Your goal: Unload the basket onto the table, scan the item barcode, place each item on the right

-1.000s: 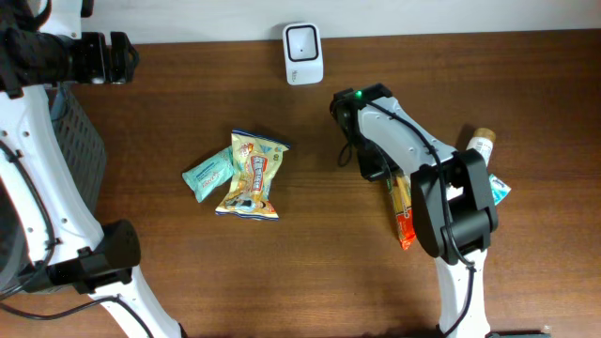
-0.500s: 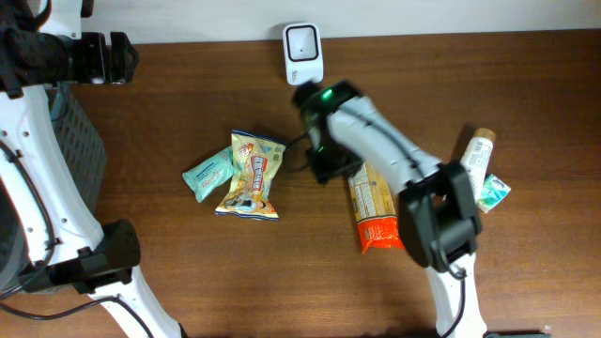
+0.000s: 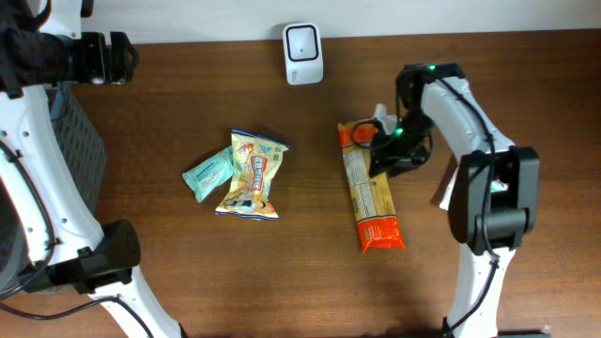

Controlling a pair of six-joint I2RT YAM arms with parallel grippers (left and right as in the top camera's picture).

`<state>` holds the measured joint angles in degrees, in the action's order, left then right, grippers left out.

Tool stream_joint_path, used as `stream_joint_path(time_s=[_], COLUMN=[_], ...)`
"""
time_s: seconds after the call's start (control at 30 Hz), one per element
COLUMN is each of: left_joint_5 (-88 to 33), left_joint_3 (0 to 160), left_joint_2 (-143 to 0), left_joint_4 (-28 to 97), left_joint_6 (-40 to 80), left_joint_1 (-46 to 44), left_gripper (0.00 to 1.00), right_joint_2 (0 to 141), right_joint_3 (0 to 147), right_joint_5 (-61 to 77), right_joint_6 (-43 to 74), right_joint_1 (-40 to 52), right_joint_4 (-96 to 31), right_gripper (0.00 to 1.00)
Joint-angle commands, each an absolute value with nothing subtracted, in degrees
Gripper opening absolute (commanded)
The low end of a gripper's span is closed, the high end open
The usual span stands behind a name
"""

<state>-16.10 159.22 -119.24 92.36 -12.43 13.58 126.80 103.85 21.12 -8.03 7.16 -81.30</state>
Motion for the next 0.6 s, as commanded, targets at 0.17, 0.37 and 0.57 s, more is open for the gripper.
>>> stream_joint_path(time_s=[0.17, 0.37, 0.57], left_joint_5=[-16.6, -16.6, -16.5], left_joint_3=[159.4, 159.4, 159.4], left_joint_2=[-118.7, -118.7, -118.7], left_joint_4=[92.3, 92.3, 92.3], left_joint_6=[-12.8, -12.8, -12.8], left_joint_1=[13.7, 13.7, 13.7], left_gripper=[0.99, 0.99, 0.99], right_joint_2=[126.1, 126.1, 126.1], right_joint_3=[103.5, 103.3, 94.7], right_joint_5=[10.9, 14.3, 14.3], right_joint_6=[-2.1, -1.2, 2.2], right_joint_1=[13.7, 21.5, 25.0], right_joint_4=[-76.9, -75.4, -75.6], right_gripper=[0.45, 0.45, 0.46])
